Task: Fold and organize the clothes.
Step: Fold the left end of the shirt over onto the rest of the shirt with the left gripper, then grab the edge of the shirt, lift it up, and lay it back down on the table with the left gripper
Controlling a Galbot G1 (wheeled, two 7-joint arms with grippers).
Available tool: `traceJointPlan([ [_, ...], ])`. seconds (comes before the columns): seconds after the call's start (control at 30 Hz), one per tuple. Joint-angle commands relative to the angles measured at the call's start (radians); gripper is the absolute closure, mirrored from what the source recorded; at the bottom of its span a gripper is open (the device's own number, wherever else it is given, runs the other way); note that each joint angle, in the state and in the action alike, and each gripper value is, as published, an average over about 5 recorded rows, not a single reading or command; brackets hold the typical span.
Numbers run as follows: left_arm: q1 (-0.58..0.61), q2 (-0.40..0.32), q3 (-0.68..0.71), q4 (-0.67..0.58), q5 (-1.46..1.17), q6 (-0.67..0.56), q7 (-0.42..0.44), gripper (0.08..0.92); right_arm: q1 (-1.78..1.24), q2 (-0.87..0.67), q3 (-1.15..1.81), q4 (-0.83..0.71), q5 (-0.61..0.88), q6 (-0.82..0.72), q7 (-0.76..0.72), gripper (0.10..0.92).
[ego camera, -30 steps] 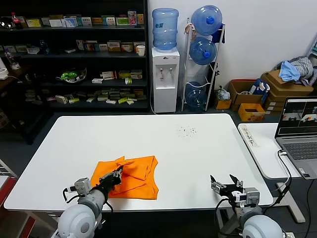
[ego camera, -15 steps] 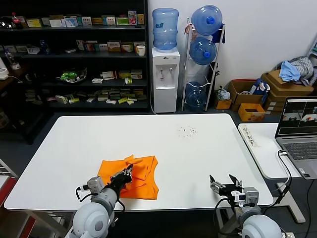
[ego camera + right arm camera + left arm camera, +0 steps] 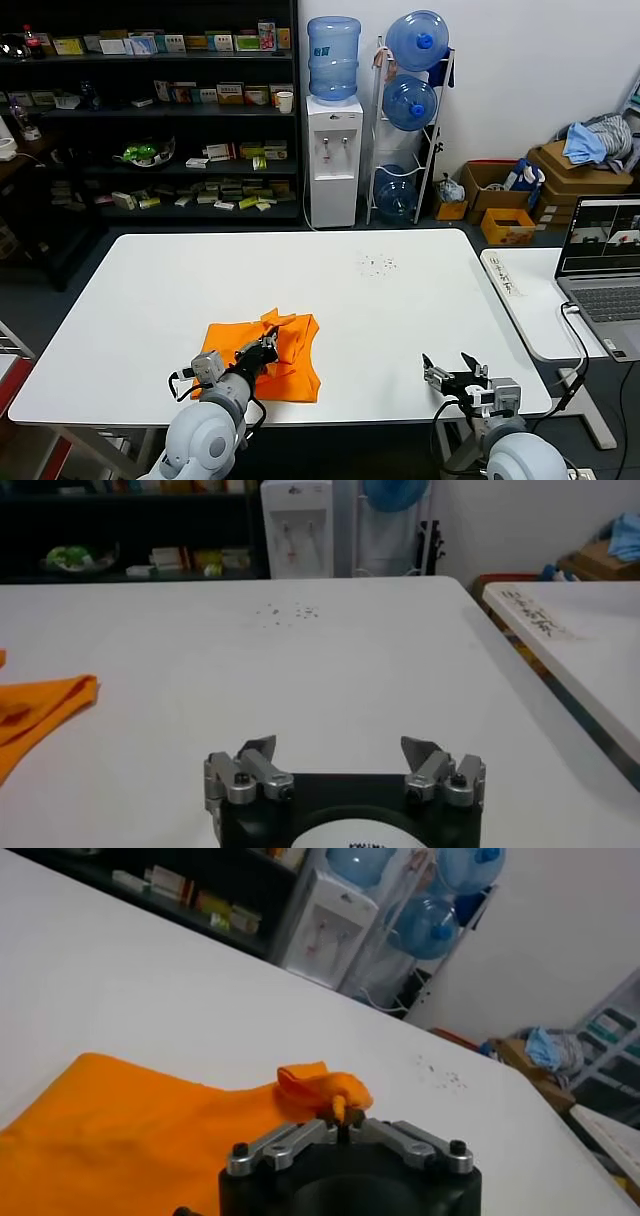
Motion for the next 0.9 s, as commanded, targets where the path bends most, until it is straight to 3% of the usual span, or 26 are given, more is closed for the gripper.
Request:
traceJointPlan([
  [0.03,0.022,-0.001,0.01,-0.04,-0.06,0.007,-0.003,0.845,0.005,-0.001,-0.002,-0.005,0.002,-0.001,0.0,0.203],
  [0.23,0.06,0.047,-0.015,-0.144,-0.155,0.021,-0.047,0.674,0.021,-0.003,-0.018,-0.019,0.002,-0.001,-0.001,0.203],
  [0.43,0.115,0.161,-0.144,-0.163,-0.127,0.017,-0.033,0.501,0.044,-0.003,-0.042,-0.028,0.005,0.001,-0.005,0.203],
  [0.67,0.248,0.352,-0.372,-0.015,-0.052,-0.012,0.193,0.302,0.045,-0.006,-0.047,-0.025,0.005,0.014,-0.019,0.203],
  [0.8,0.273,0.458,-0.38,0.03,-0.132,-0.005,0.281,0.203,0.038,-0.01,-0.043,-0.024,0.005,0.022,-0.025,0.203],
  [0.9,0.245,0.491,-0.342,0.049,-0.167,0.009,0.312,0.181,0.034,-0.011,-0.039,-0.018,0.005,0.025,-0.026,0.203],
])
